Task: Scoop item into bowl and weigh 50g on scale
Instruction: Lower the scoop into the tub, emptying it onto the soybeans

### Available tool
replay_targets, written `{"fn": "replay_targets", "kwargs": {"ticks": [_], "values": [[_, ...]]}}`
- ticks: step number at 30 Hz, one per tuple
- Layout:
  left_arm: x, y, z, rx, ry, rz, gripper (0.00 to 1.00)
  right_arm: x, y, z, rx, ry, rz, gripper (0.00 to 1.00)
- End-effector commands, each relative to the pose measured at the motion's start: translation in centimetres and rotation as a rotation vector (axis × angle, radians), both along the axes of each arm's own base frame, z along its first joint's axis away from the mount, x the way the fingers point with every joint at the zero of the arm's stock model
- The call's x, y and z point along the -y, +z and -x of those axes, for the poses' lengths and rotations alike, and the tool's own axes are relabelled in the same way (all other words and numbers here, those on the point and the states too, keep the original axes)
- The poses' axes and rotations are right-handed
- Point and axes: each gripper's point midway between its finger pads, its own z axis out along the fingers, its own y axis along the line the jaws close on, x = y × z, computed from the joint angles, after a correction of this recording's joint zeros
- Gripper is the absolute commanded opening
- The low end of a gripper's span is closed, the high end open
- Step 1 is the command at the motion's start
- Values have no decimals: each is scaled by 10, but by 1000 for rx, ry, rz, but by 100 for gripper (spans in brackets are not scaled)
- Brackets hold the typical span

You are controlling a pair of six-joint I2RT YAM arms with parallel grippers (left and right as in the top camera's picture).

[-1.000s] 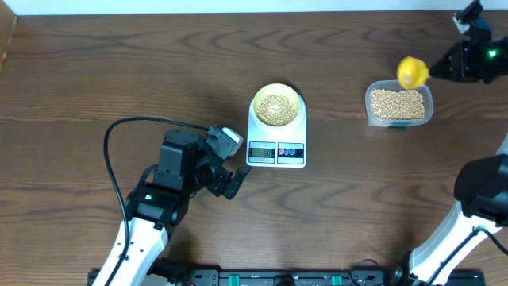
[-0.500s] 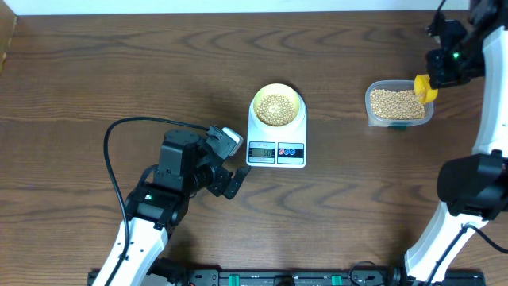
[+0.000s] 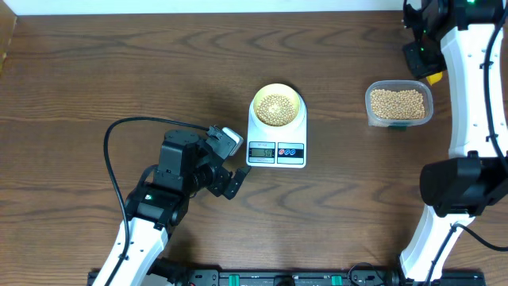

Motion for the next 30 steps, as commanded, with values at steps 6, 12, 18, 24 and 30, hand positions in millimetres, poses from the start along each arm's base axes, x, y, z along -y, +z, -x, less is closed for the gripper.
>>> {"fn": "replay_targets", "kwargs": {"ticks": [6, 12, 18, 24, 30], "values": [[-2, 1, -2, 11, -1, -10, 98, -21, -5, 5, 8, -31, -405, 1], [-2, 1, -2, 11, -1, -10, 98, -14, -14, 14, -24, -42, -694, 1], [-2, 1, -2, 11, -1, -10, 98, 0, -56, 23, -75, -92, -866, 1], [-2, 1, -2, 11, -1, -10, 97, 19, -83, 22, -46, -176, -936, 1], [-2, 1, -2, 11, -1, -10, 98, 48, -96, 35, -52, -342, -962, 9]]}}
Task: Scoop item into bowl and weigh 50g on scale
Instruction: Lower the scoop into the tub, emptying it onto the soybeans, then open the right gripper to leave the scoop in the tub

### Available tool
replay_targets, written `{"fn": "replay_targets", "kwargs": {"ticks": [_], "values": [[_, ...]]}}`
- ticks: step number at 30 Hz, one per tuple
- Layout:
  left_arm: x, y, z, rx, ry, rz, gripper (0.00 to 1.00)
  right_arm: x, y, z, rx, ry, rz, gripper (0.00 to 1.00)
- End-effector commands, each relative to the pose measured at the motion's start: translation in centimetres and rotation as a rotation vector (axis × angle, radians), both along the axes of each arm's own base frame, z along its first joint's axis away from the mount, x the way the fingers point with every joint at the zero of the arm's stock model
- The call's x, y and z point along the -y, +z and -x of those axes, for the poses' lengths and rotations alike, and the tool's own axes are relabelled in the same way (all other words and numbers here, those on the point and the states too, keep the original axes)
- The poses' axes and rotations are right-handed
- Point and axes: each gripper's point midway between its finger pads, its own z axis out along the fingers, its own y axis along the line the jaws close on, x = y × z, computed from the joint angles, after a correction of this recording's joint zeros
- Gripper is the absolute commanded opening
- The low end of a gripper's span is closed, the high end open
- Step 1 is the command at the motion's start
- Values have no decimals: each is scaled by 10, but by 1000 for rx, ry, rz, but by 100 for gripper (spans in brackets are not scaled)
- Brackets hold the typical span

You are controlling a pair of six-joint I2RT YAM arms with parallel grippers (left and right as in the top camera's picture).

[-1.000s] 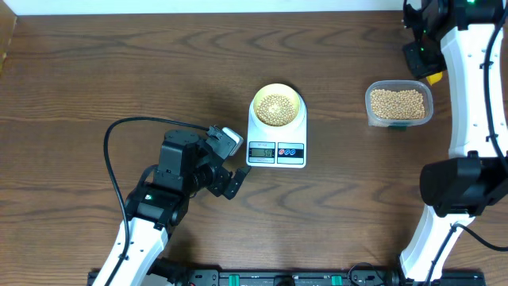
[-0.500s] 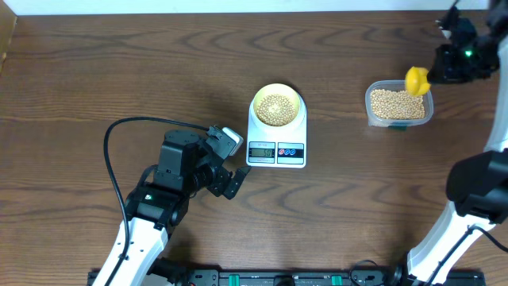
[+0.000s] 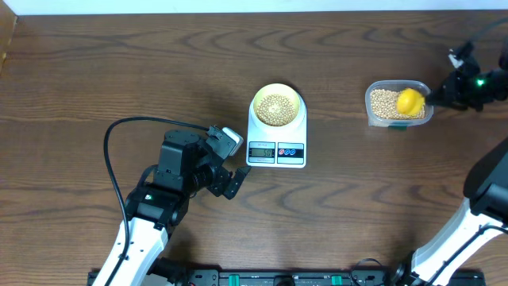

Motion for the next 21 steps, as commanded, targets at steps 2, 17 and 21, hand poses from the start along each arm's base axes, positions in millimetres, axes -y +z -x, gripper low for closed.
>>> {"fn": "replay_targets", "kwargs": {"ticks": [2, 17, 21], "values": [[-2, 1, -2, 11, -1, -10, 98, 13, -4, 8, -46, -109, -59, 19], [-2, 1, -2, 11, -1, -10, 98, 51, -18, 3, -92, -275, 59, 99], [-2, 1, -2, 11, -1, -10, 98, 80, -33, 17, -228, -444, 228, 99]]}}
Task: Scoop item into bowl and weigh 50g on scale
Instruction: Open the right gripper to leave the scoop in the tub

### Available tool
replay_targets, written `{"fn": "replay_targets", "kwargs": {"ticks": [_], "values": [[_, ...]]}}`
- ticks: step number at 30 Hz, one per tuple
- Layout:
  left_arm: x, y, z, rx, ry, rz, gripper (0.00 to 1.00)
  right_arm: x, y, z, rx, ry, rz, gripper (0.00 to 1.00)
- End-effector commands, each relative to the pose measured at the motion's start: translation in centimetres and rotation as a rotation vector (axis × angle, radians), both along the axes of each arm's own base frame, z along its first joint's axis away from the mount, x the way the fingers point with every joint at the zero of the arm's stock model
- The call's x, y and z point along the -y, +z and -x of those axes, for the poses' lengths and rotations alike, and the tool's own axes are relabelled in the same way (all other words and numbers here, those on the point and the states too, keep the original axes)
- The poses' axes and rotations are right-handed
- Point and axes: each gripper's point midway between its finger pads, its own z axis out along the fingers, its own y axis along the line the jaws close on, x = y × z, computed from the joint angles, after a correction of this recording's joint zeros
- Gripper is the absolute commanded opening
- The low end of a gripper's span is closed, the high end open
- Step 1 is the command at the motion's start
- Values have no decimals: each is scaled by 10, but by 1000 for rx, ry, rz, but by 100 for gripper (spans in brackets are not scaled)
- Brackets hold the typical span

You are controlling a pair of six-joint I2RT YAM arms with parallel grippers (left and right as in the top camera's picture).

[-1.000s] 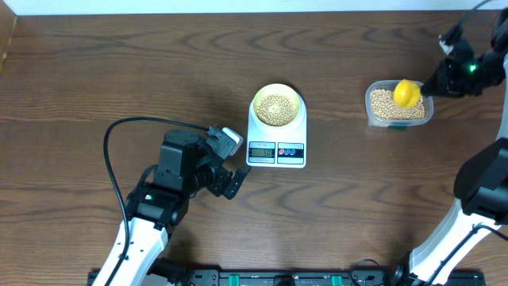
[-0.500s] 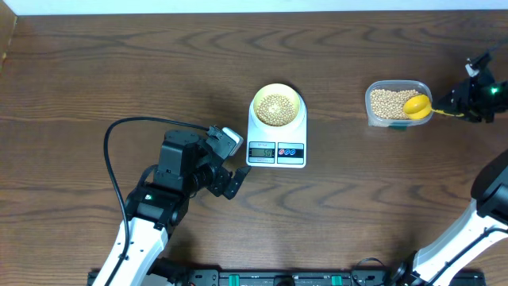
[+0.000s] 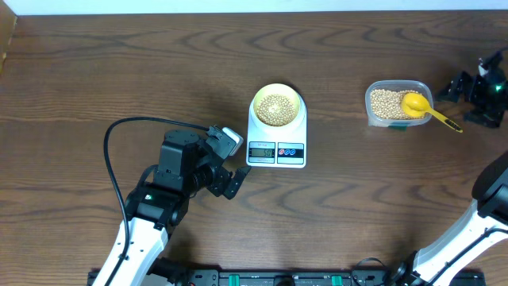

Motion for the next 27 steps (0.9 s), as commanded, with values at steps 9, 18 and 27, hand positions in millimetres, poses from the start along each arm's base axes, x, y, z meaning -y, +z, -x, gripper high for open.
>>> {"fn": "replay_targets", "kwargs": {"ticks": [9, 18, 27], "values": [[-2, 1, -2, 11, -1, -10, 98, 28, 1, 10, -111, -187, 148, 99], [-2, 1, -2, 11, -1, -10, 98, 24, 111, 1, 158, -192, 266, 99], [-2, 1, -2, 11, -1, -10, 98, -26, 185, 25, 308, -123, 312, 99]]}}
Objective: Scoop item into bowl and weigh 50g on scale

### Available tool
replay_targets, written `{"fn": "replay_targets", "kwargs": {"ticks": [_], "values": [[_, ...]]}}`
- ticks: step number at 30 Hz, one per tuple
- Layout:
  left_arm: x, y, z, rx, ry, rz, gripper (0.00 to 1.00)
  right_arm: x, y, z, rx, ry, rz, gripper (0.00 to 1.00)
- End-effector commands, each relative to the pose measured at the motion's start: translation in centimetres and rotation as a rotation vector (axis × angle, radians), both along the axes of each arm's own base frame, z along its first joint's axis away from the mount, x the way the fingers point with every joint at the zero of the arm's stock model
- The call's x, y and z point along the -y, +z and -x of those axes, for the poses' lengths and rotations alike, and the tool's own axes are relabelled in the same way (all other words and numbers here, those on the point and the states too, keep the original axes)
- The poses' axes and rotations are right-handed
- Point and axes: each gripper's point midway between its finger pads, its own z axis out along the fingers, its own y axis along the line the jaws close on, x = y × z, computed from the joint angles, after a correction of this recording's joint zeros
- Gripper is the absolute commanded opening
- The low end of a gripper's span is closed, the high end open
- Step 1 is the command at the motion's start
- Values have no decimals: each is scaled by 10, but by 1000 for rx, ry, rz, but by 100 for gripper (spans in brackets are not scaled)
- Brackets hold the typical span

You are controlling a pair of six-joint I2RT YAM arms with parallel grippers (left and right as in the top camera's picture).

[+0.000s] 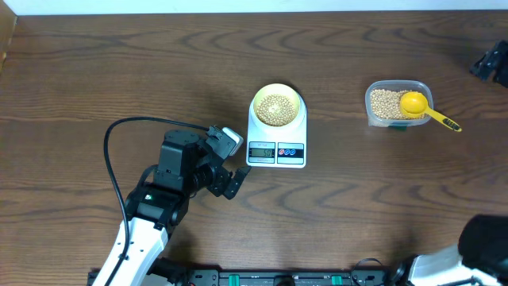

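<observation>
A white scale (276, 144) stands mid-table with a yellow-green bowl (277, 105) of beans on it; its display is too small to read. To the right, a clear tub of beans (390, 103) holds the yellow scoop (414, 103), whose handle sticks out over the rim toward the front right. My left gripper (234, 163) rests open just left of the scale, holding nothing. Only a dark piece of my right gripper (492, 65) shows at the far right edge, well away from the scoop.
A black cable (119, 151) loops on the table left of the left arm. The right arm's base (484, 238) shows at the bottom right corner. The table's back edge runs along the top of the view.
My right gripper has drawn back from beside the scoop's handle to the far right edge of the view. Scoop, tub, bowl, scale and left arm are unchanged.
At first the right arm held the yellow scoop behind the tub at the back right. Then the scoop sat in the tub with the gripper at its handle. Then the scoop lay released in the tub, gripper apart from it, and now farther off.
</observation>
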Motion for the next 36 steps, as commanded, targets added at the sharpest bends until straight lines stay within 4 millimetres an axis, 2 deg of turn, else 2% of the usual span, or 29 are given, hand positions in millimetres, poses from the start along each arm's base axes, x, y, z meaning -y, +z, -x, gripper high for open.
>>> {"fn": "replay_targets", "kwargs": {"ticks": [1, 4, 8, 13, 16, 19, 21, 24, 28, 32, 36], "values": [[-2, 1, -2, 11, -1, -10, 97, -26, 18, 4, 28, 46, 7, 99], [-2, 1, -2, 11, -1, -10, 98, -42, 24, 2, 45, 56, -7, 99], [-2, 1, -2, 11, -1, -10, 98, -65, 22, 3, 24, 103, -24, 99], [-2, 1, -2, 11, -1, -10, 98, -79, 29, 9, 33, 144, -21, 99], [-2, 1, -2, 11, -1, -10, 97, -79, 42, 8, 83, 150, -1, 99], [-2, 1, -2, 11, -1, -10, 98, -81, 61, 4, 171, 160, 17, 99], [-2, 1, -2, 11, -1, -10, 98, -88, 81, -2, 263, 193, 6, 99], [-2, 1, -2, 11, -1, -10, 98, -89, 94, 3, 302, 192, 24, 99], [-2, 1, -2, 11, -1, -10, 98, -89, 94, 11, 291, 194, 36, 99], [-2, 1, -2, 11, -1, -10, 98, -87, 76, 30, 183, 185, 47, 99], [-2, 1, -2, 11, -1, -10, 98, -87, 75, 31, 178, 210, 65, 99]]}}
